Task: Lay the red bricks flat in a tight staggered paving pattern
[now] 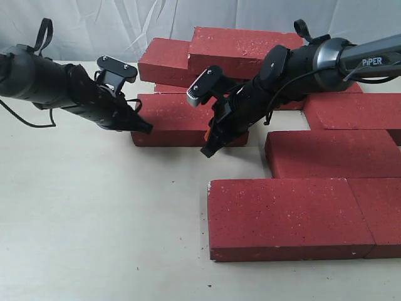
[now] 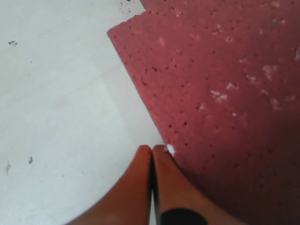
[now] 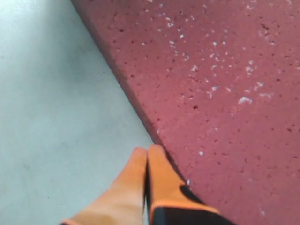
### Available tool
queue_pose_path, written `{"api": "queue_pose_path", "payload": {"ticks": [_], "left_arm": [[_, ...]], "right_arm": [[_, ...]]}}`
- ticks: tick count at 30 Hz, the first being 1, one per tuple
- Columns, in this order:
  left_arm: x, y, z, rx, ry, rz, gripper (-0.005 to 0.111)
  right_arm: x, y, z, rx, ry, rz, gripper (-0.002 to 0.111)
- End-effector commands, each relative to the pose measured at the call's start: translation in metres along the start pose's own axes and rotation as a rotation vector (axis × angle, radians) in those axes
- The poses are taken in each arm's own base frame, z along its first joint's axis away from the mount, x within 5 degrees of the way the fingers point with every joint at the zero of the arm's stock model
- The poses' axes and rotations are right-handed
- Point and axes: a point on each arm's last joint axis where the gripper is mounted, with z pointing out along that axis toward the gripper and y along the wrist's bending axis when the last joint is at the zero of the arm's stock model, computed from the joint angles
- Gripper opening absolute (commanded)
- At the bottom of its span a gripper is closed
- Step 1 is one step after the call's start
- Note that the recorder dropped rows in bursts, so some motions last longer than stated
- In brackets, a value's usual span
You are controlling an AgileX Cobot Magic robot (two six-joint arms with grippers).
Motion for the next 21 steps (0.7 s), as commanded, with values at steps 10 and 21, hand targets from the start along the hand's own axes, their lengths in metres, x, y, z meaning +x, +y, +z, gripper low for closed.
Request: {"api": "queue_pose_path", "payload": {"ticks": [10,21], "left_arm": [[-0.006,-0.013,0.002,-0.002,-0.049,0.017,0.000],[-0.009,-0.018,0.002,-0.009,-0.074,0.074,0.000]], "right_arm": [[-0.002,-0.007,-0.002,0.054,-0.016,0.032,-0.001],[-0.009,0.009,-0.035,-0.070,0.039,0.022,-0.001]]}}
